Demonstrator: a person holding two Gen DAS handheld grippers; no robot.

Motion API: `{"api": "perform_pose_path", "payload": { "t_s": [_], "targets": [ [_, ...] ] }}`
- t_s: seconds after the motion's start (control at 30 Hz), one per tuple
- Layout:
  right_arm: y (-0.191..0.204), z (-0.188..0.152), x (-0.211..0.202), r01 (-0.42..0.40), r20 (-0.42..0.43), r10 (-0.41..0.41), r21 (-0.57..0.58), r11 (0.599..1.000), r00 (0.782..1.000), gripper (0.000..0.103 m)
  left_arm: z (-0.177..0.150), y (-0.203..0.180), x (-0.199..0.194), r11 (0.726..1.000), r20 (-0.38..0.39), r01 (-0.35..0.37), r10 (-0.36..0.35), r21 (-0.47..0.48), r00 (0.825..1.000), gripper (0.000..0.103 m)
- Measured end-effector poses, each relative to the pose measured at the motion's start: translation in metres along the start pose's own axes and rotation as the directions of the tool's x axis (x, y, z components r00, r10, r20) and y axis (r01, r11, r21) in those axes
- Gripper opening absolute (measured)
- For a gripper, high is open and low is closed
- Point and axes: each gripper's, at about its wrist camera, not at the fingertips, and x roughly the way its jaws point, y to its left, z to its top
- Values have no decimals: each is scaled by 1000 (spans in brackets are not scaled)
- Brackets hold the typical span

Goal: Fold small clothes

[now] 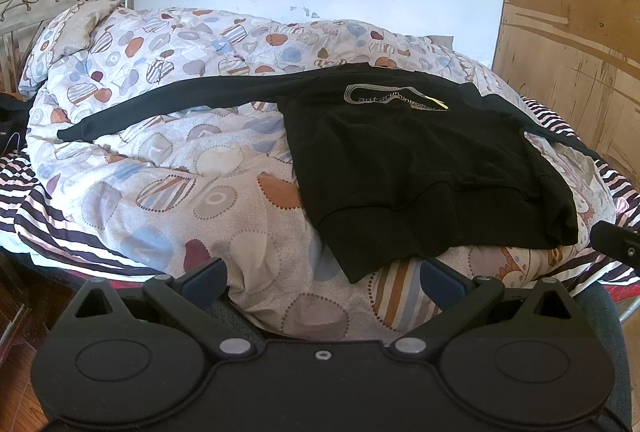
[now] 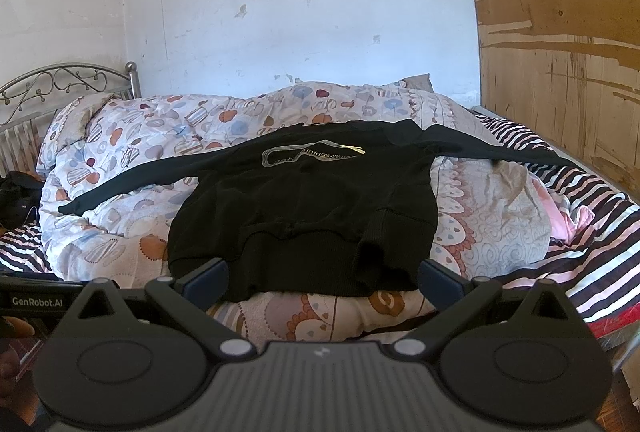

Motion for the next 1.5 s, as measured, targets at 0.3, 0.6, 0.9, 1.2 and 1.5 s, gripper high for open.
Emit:
{"api": "perform_pose_path", "payload": {
  "t_s": [0.3, 0.6, 0.9, 1.2, 1.5],
  "targets": [
    [0, 1, 1, 3, -6, -3, 2, 1000, 1000, 103, -4, 2, 1, 1000, -4, -2, 2, -1, 1000, 102],
    [-1, -3, 4, 0, -35, 0, 17, 1000, 999, 103, -2, 4, 7, 1000, -41, -7, 7, -6, 999, 102],
    [-11, 33, 27, 45, -90, -44, 12, 999, 995, 103, 63, -11, 48, 996, -33, -37, 40, 78, 999, 102],
    [-40, 93, 82, 101, -82, -100, 13, 995, 992, 103, 146, -39, 106, 993, -26, -64, 66, 94, 997, 102],
    [-96, 142, 159, 130, -106, -124, 50, 990, 987, 103, 201, -67, 188, 997, -46, -53, 56, 61, 997, 102]
  ]
}}
